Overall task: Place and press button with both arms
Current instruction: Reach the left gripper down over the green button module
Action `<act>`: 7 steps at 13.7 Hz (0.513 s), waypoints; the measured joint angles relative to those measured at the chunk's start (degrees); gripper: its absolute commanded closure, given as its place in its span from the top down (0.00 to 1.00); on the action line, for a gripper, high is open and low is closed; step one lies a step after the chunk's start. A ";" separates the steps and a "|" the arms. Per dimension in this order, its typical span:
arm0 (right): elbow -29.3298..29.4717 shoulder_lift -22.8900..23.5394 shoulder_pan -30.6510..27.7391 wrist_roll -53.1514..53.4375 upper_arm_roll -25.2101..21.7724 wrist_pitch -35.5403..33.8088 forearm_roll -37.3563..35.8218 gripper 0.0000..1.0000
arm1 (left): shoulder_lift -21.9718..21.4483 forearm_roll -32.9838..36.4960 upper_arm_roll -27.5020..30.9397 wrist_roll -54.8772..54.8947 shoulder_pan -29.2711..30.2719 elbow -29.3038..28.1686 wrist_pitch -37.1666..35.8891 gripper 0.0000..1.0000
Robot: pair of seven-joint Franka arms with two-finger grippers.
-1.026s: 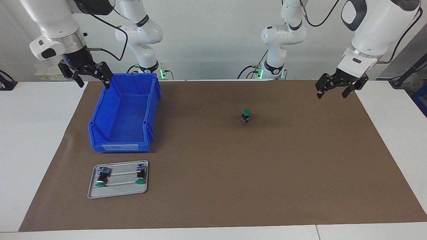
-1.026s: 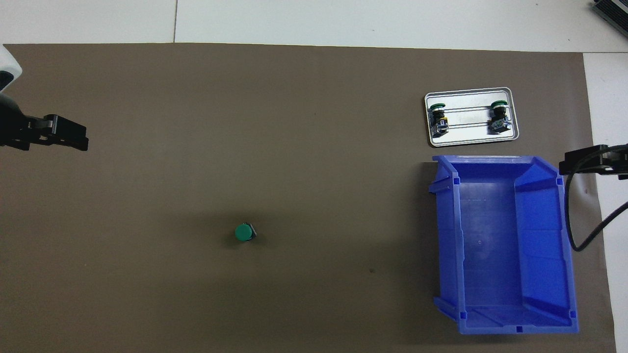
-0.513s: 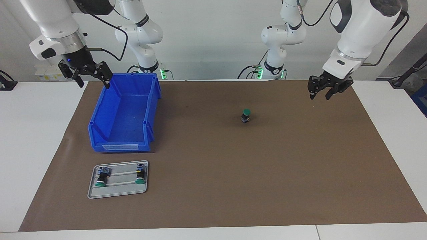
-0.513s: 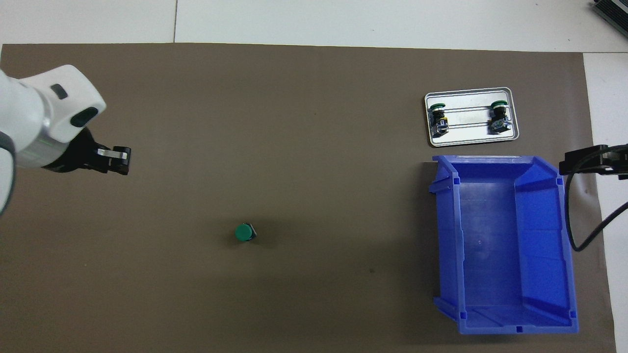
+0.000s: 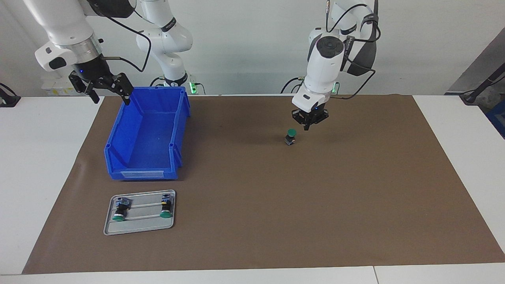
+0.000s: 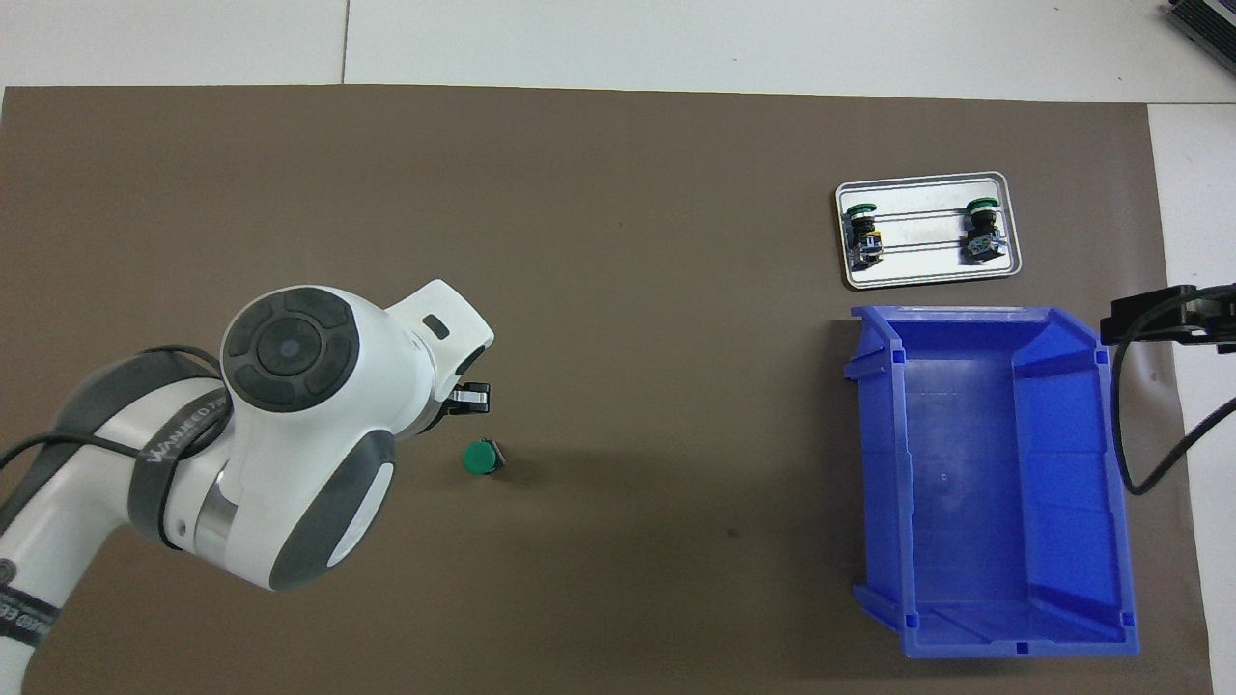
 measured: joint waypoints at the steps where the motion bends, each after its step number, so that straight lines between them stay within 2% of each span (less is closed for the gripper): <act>1: 0.00 0.00 0.00 0.00 0.00 0.00 0.00 1.00 | -0.09 0.00 0.02 -0.55 -0.67 -2.40 2.70 0.00; 4: 0.00 0.00 0.00 0.00 0.00 0.00 0.00 1.00 | -0.46 -0.01 0.08 -1.15 -1.27 -8.07 7.95 0.00; 7: 0.00 0.00 0.00 0.00 0.00 0.00 0.00 1.00 | -1.20 -0.70 0.08 -2.25 -2.02 -9.65 8.42 0.00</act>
